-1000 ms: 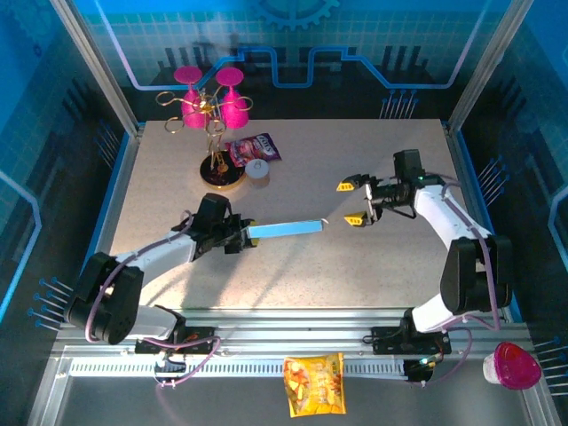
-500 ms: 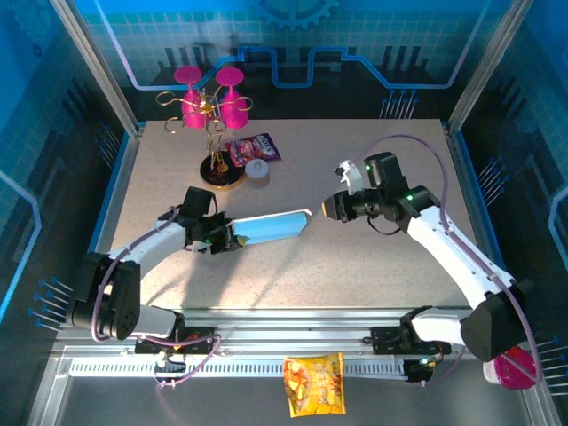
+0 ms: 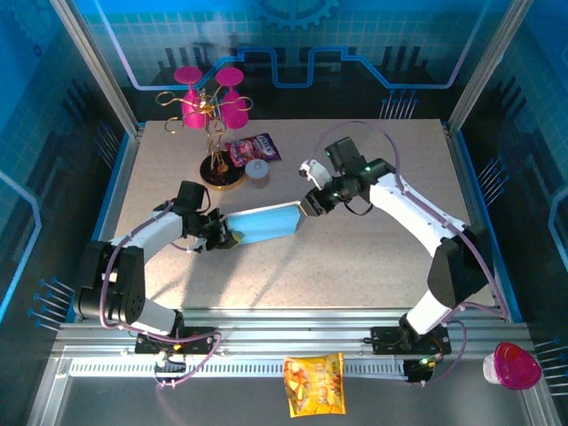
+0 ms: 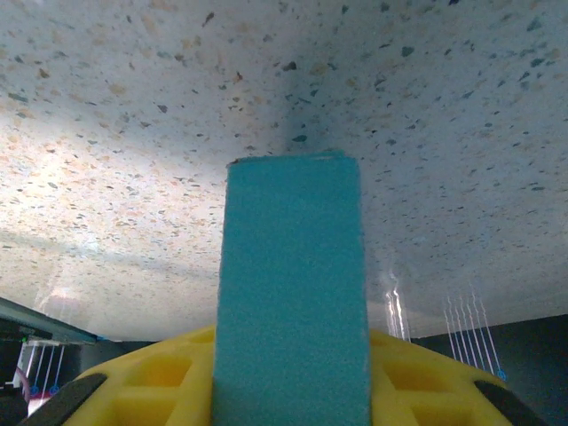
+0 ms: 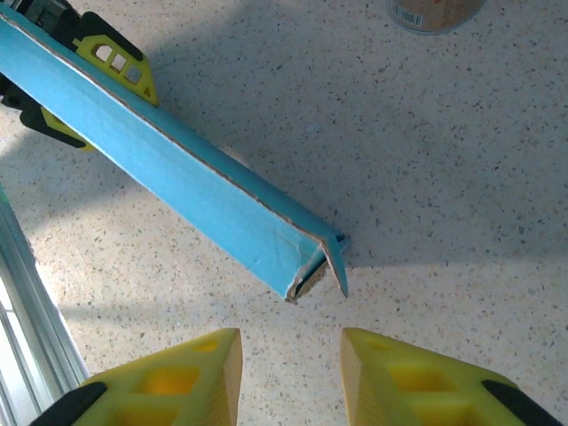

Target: Fold the paper box

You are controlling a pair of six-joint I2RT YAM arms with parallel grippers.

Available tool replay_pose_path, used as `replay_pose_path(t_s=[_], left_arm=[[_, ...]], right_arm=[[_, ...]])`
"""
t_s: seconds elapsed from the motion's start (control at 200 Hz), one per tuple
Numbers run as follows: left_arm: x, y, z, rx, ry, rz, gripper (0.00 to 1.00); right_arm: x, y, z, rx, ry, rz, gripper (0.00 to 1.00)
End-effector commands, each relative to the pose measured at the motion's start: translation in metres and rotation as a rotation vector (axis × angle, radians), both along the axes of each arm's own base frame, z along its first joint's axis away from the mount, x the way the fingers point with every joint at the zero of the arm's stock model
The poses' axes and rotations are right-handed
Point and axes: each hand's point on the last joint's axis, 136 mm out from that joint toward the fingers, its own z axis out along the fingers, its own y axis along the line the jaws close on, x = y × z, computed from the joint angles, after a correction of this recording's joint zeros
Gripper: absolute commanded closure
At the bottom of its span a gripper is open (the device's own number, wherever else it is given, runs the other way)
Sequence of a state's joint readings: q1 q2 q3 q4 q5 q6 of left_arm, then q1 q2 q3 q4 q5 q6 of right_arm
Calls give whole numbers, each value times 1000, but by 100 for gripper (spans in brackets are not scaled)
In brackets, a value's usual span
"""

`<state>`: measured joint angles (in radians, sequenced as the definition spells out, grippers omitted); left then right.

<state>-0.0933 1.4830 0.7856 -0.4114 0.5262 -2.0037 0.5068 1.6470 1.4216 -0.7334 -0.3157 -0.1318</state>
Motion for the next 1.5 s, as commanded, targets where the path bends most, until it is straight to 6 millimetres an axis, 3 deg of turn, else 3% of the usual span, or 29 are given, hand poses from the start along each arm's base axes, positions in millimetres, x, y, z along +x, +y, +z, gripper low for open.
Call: replay_pose_path(t_s=[0.0, 0.145, 0.73, 1.496], left_arm=[[-12, 13, -18, 28, 169, 101, 69], [-10, 15, -19, 36, 175, 92, 69], [-6, 19, -20, 40, 169, 72, 70], [-4, 19, -18, 45, 152, 61, 71]], right_arm=[[-2, 3, -13, -68, 56, 33, 65], [5, 5, -21, -104, 98, 22, 65], [24, 13, -19, -134, 92, 9, 66], [23, 28, -15, -123, 95, 26, 87]])
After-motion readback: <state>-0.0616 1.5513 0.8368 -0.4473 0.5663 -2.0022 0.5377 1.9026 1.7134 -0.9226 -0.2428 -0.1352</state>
